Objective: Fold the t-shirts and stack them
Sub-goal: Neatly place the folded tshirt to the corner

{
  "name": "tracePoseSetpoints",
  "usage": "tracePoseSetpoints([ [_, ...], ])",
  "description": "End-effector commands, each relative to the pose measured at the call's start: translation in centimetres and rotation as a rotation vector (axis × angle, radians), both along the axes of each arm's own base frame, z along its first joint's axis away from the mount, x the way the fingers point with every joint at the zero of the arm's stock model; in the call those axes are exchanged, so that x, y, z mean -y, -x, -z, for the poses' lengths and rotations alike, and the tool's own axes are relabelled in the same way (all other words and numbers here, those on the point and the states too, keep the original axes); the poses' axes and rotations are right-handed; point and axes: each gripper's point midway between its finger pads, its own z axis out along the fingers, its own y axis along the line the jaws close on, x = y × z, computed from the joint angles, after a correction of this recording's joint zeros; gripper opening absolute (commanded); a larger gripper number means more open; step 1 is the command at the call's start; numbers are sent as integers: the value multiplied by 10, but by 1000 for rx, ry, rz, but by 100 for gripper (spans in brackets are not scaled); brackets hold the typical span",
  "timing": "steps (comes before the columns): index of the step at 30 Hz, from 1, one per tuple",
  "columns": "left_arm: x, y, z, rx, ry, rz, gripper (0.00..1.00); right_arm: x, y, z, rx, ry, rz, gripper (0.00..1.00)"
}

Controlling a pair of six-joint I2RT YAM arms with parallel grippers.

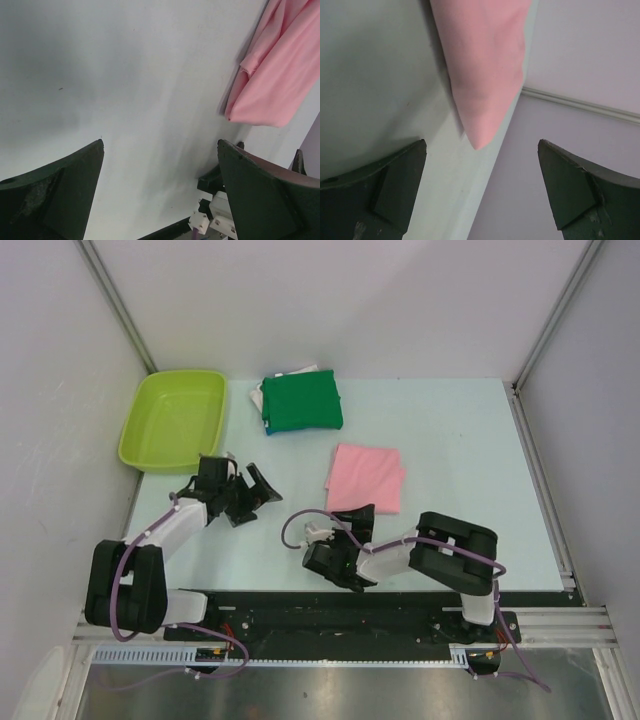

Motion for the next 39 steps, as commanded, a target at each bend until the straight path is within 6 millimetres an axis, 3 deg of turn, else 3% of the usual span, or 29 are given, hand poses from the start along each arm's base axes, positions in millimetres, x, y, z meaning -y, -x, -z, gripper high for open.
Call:
tracePoseSetpoints([
  [1, 5, -4, -18, 73, 46, 13, 100, -15, -17, 1, 99, -71, 19, 100],
  [9, 5, -5, -20, 80, 46, 24, 100, 0, -47, 36, 34, -95, 65, 96],
  [15, 6, -6, -18, 76, 64, 23, 100, 14, -66, 46, -13, -141, 103, 78],
  [18, 6, -6, -16, 71, 63, 21, 100, 10, -71, 45, -19, -177, 98, 61],
  [19, 6, -6, -16, 69, 62, 20, 100, 9, -72, 44, -19, -184, 96, 46],
  [21, 6, -7, -15, 78, 63, 24, 100, 8, -72, 40, -8, -200, 101, 30],
  [22, 8, -5, -14, 72, 75, 31, 100, 9, -72, 38, -8, -205, 108, 12],
  [24, 13, -3, -14, 72, 97, 50, 100, 9, -68, 29, -9, -246, 122, 0],
  [28, 25, 4, -13, 77, 100, 86, 100, 15, -58, 8, 7, -351, 176, 0],
  [31, 48, 13, -20, 109, 176, 151, 100, 20, -50, -5, 20, -398, 188, 0],
  [35, 81, 29, -25, 87, 320, 214, 100, 30, -39, -14, 34, -422, 213, 0],
  [39, 98, 28, -25, 105, 405, 221, 100, 32, -26, -18, 21, -422, 214, 0],
])
